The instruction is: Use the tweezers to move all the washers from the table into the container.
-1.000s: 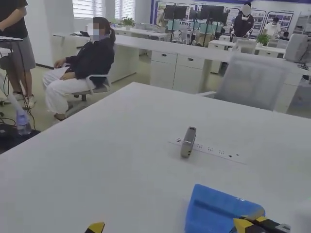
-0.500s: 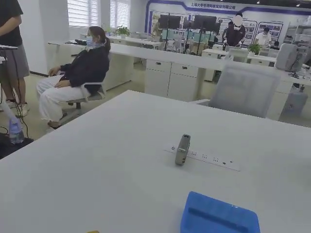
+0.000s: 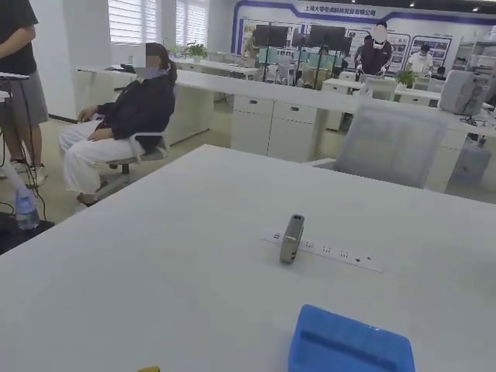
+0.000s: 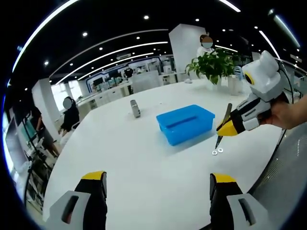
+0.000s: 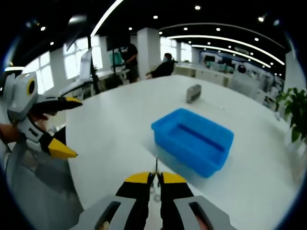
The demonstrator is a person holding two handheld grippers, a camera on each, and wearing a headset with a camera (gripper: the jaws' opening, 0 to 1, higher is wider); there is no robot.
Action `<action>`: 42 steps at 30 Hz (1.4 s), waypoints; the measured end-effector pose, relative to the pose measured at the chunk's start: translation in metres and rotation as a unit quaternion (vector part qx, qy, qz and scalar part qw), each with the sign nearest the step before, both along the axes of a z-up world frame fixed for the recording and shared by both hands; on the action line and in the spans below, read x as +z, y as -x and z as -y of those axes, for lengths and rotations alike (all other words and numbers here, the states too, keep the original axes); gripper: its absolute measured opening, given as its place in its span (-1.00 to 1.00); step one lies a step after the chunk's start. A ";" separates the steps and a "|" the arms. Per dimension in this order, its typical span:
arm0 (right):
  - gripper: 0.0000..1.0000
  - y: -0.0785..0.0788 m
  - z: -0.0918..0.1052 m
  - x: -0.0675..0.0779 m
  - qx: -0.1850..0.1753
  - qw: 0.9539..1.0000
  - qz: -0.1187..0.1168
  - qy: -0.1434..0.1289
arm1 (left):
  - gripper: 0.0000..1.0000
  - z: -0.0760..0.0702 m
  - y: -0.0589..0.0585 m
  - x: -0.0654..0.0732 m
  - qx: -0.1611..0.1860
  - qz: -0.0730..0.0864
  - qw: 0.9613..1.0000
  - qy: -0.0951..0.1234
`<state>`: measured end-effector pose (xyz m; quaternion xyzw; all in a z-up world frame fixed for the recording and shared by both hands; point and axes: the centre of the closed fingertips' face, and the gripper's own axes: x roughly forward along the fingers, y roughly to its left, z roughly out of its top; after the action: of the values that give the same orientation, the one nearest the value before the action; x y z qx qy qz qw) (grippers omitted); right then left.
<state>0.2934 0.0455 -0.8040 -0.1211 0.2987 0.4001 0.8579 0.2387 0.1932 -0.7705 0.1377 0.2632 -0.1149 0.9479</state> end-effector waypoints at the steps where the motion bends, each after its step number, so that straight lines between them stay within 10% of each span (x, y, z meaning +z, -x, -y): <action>1: -0.93 0.000 0.000 -0.001 0.000 1.000 -0.002 0.001 | 0.81 0.000 0.000 0.000 0.000 -0.001 1.000 0.000; 28: -0.95 -0.008 -0.002 -0.015 -0.005 1.000 0.004 -0.006 | 0.80 0.000 0.001 -0.004 -0.002 -0.008 1.000 -0.004; 42: -0.94 -0.012 0.003 -0.006 -0.044 0.998 -0.039 -0.032 | 0.80 0.001 0.001 -0.002 -0.004 -0.006 1.000 0.002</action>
<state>0.3053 0.0427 -0.8099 -0.0645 0.3235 0.3754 0.8662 0.2381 0.1919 -0.7726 0.1365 0.2681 -0.1198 0.9461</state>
